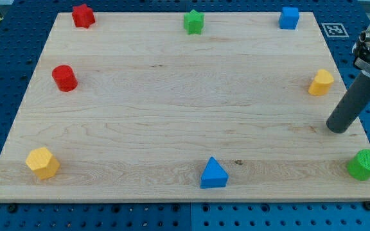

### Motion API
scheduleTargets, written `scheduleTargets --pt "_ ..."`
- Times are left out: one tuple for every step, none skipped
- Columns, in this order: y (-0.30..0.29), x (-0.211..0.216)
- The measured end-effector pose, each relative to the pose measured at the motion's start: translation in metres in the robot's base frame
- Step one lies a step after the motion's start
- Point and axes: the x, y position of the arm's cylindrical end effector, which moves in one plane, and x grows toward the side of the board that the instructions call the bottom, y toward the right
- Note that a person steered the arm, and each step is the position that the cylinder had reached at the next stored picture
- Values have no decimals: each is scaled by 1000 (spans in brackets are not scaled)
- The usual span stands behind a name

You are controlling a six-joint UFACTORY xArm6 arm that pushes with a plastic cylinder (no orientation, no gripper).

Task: Slide the green circle to the bottom right of the green star

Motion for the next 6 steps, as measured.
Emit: scheduleTargets --pt "0 0" --pt "38 4" --pt "62 5" --pt "62 5" --pt "72 25" --pt "75 28"
